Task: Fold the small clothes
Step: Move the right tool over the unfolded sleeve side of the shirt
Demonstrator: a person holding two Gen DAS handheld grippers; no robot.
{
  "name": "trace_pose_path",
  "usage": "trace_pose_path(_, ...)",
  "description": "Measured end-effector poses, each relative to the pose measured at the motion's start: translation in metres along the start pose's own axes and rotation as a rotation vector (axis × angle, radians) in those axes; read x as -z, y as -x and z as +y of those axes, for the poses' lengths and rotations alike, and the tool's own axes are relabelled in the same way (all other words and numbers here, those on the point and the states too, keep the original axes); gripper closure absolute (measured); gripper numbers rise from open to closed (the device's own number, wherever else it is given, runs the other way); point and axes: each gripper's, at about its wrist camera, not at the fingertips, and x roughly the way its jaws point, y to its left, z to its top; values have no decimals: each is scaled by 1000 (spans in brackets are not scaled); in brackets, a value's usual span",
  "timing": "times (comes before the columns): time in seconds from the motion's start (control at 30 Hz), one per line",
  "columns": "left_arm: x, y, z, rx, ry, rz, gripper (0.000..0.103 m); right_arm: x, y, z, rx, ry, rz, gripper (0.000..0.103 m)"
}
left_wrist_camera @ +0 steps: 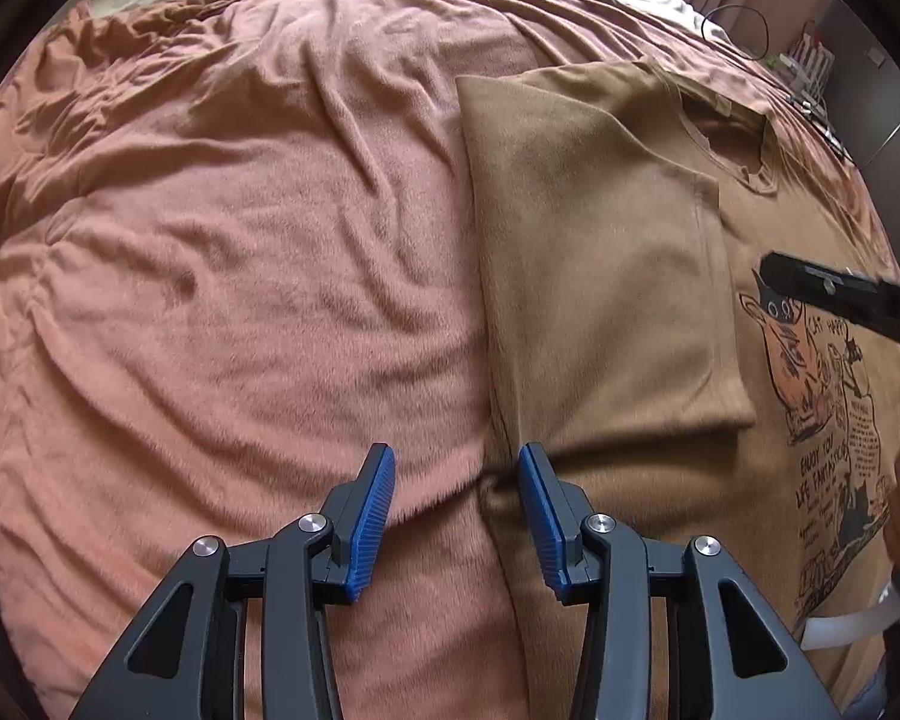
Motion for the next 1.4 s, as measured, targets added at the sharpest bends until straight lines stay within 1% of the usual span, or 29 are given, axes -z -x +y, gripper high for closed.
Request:
trace_pose_path(0.03, 2, 1, 0, -12, 1, 3, 58, 5, 0, 5, -8, 17, 9, 70)
trace_pose_path(0.1, 4, 4, 1, -13, 10, -1, 58, 13, -1, 12, -20, 32, 18, 72)
trace_pose_path(0.17, 9, 12, 4, 0, 24, -12, 58, 22, -4, 20, -28, 60, 37, 83)
trace_pose_path(0.27, 14, 24, 8, 4, 40, -29, 58, 26, -15, 27, -9, 76, 69, 91)
trace_pose_path(0.3, 16, 29, 9, 3, 46, -34, 58, 30, -19, 28, -4, 76, 90, 93)
trace_pose_path(0.4, 18, 41, 12, 1, 64, -46, 58, 34, -28, 26, -5, 59, 151, 93)
trace_pose_path(0.43, 20, 45, 12, 0, 67, -51, 58, 35, -27, 25, -7, 52, 154, 93)
trace_pose_path(0.57, 23, 63, 6, 5, 71, -72, 57, 33, 1, 23, -1, 47, 117, 93)
trace_pose_path(0.63, 25, 71, 1, 8, 71, -83, 49, 32, 17, 21, 16, 53, 104, 93)
trace_pose_path(0.7, 26, 80, -4, 8, 75, -101, 44, 33, 36, 20, 29, 64, 81, 87)
trace_pose_path(0.73, 26, 86, -8, 10, 78, -112, 39, 32, 48, 17, 33, 68, 65, 72)
trace_pose_path(0.77, 26, 89, -12, 11, 81, -119, 36, 34, 59, 16, 38, 68, 50, 45)
trace_pose_path(0.83, 26, 99, -20, 16, 82, -148, 20, 37, 80, 9, 47, 63, 17, 18)
trace_pose_path(0.87, 27, 105, -25, 16, 83, -166, 14, 39, 95, 5, 59, 58, -13, 18)
trace_pose_path(0.9, 27, 110, -28, 15, 84, -178, 6, 42, 105, 1, 65, 55, -23, 18)
trace_pose_path(0.93, 26, 115, -33, 21, 85, -197, 2, 45, 114, -2, 75, 50, -28, 14)
trace_pose_path(0.97, 25, 120, -38, 31, 85, -212, 1, 47, 126, -9, 89, 43, -33, 9)
trace_pose_path(1.0, 24, 126, -44, 41, 86, -224, 0, 49, 134, -13, 101, 38, -40, 6)
trace_pose_path(1.03, 24, 129, -48, 49, 89, -228, 0, 53, 144, -17, 116, 33, -50, 0)
trace_pose_path(1.13, 20, 139, -67, 76, 85, -237, 0, 61, 173, -33, 141, 15, -74, 0)
trace_pose_path(1.23, 17, 147, -90, 84, 69, -249, 0, 67, 201, -51, 173, -23, -97, 0)
trace_pose_path(1.4, 13, 155, -137, 117, 11, -257, 0, 80, 248, -86, 225, -70, -145, 0)
